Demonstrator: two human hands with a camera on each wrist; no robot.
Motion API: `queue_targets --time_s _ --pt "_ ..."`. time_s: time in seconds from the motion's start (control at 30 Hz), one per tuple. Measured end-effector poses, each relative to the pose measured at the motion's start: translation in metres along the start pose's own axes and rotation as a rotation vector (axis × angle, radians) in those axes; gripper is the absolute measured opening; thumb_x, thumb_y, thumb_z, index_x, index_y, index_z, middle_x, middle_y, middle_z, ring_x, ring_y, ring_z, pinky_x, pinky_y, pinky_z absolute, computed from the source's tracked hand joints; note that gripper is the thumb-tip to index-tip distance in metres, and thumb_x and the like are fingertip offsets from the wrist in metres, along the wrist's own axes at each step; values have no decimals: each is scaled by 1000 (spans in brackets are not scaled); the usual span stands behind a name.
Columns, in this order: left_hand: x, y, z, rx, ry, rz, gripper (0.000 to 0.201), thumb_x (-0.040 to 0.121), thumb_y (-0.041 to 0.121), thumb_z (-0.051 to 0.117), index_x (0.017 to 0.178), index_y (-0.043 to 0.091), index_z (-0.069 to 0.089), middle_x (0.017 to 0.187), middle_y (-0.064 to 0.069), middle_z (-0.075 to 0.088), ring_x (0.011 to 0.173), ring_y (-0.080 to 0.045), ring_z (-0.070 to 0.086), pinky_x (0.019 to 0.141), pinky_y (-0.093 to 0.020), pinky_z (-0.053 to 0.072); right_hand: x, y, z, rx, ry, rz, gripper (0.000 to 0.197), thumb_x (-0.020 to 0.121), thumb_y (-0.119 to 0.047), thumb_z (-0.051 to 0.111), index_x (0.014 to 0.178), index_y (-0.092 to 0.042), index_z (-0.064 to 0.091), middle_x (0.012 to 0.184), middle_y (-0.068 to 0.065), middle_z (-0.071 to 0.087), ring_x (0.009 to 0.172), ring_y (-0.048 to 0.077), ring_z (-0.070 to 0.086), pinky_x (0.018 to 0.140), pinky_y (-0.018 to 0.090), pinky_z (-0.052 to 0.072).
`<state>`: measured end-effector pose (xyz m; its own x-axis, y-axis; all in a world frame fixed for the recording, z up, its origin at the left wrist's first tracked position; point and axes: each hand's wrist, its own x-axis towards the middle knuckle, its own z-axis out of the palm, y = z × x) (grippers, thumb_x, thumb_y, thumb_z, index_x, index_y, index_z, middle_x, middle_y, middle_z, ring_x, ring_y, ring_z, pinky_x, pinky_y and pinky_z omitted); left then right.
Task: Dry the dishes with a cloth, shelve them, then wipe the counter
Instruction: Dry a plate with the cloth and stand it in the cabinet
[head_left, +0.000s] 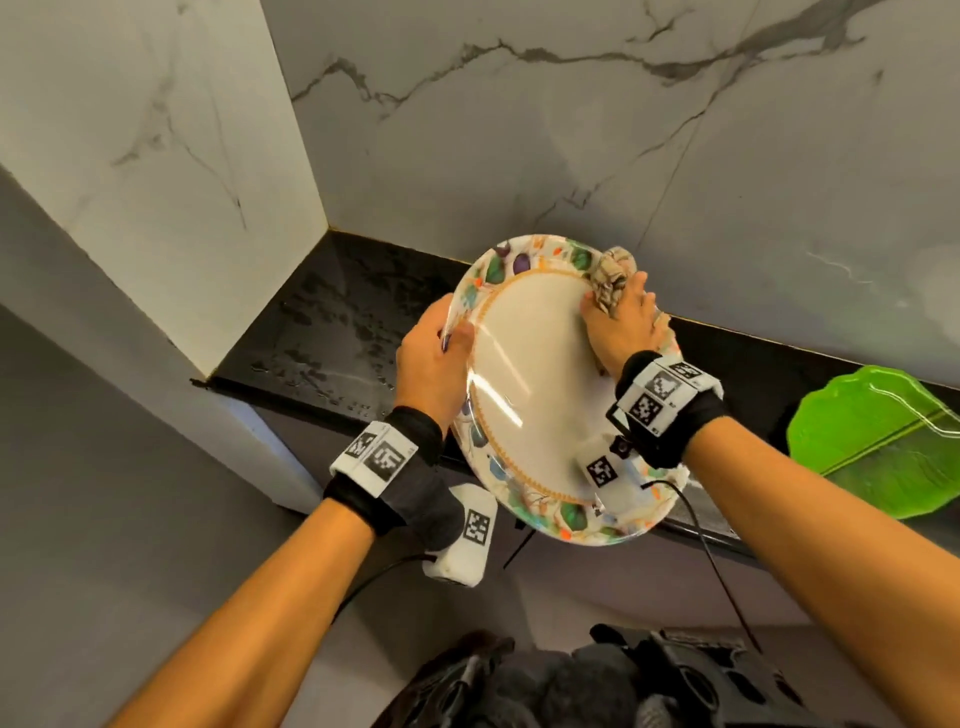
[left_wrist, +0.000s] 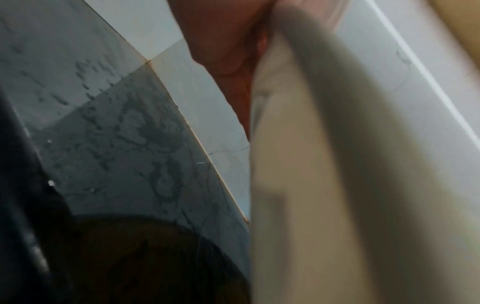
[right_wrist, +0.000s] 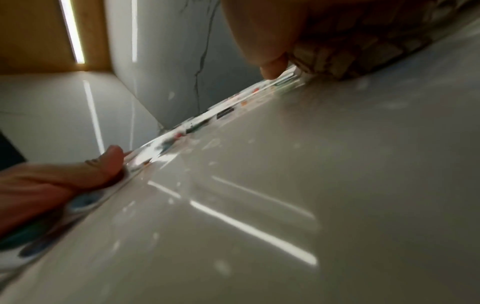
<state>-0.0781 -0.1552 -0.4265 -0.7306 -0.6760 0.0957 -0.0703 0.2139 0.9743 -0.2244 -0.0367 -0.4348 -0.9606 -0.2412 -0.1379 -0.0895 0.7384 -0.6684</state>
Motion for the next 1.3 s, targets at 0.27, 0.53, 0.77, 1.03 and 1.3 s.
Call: queue_targets --time_s 0.27,0.53,0.77,1.03,1.3 --pt "1 14 -7 38 23 48 31 97 16 45 126 13 55 106 3 61 101 -14 61 91 -33 52 -15 -36 7 -47 -155 -352 72 95 -37 45 149 -22 -1 159 3 -4 146 23 -7 116 46 -12" --pt "2 18 -6 -94 48 -93 46 99 41 31 121 10 58 118 -7 64 111 -18 60 99 -41 48 -70 -29 33 -196 -406 -843 85 79 -58 30 147 -22 -4 158 1 -8 144 18 -17 109 41 -22" --pt "-9 17 -7 -397 67 -346 36 101 31 35 124 8 48 121 -16 60 112 -30 60 97 -48 49 -78 2 34 -274 -553 -1025 74 85 -47 40 136 -28 -10 146 -14 -12 139 9 -17 113 43 -18" --pt "-25 0 -11 -314 105 -342 43 92 -12 39 129 7 49 109 -9 62 99 -22 62 73 -30 57 -64 43 25 -461 -535 -1460 55 88 -34 41 141 -22 36 149 -1 17 141 27 4 114 40 -11" --pt "-34 -6 -2 -59 141 -252 39 92 -3 43 124 16 55 103 -2 64 101 -22 62 85 -42 55 -38 70 2 -785 -388 -1858 69 86 -24 55 143 -37 19 153 -7 18 145 19 -14 114 52 -1"
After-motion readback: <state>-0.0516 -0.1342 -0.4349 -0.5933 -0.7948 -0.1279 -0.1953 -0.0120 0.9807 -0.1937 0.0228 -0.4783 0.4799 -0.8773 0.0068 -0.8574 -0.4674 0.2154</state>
